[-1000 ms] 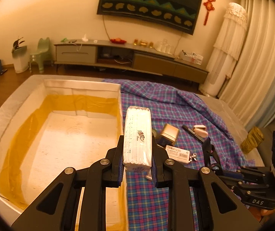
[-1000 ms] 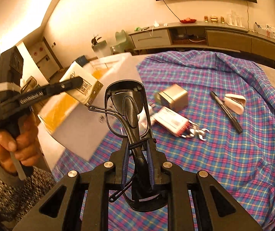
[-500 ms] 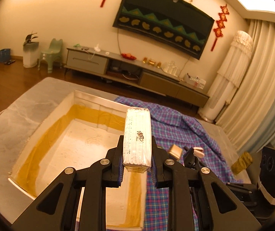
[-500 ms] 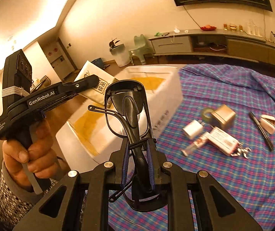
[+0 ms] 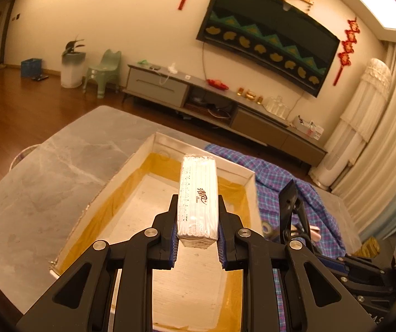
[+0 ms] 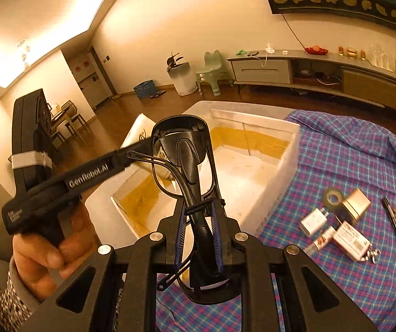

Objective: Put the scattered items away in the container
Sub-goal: 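Carry the white box and black glasses into the container and open both tools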

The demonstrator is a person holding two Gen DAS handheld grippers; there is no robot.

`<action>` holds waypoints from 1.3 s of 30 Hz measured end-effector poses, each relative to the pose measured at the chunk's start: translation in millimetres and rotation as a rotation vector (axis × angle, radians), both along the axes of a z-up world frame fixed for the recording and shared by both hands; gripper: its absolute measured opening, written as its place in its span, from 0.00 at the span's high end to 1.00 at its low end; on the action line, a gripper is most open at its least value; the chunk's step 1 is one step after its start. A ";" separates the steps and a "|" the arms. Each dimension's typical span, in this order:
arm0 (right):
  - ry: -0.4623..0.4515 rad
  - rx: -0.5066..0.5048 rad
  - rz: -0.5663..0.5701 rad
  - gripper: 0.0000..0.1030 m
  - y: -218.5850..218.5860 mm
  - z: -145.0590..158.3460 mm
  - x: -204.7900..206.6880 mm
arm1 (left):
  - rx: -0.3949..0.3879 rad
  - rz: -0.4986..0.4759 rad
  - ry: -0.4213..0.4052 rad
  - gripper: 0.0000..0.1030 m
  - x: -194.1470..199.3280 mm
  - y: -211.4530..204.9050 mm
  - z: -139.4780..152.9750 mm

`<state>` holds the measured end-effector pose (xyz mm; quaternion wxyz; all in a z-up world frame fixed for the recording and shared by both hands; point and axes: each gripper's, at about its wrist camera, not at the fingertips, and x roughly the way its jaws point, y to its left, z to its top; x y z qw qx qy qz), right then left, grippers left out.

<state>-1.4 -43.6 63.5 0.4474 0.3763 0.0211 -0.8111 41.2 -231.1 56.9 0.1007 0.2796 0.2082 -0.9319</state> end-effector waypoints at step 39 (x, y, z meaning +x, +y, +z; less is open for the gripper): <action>-0.235 0.355 -0.111 0.79 -130.6 -73.5 -155.4 | 0.178 0.127 -0.286 0.73 -106.1 -71.4 -69.4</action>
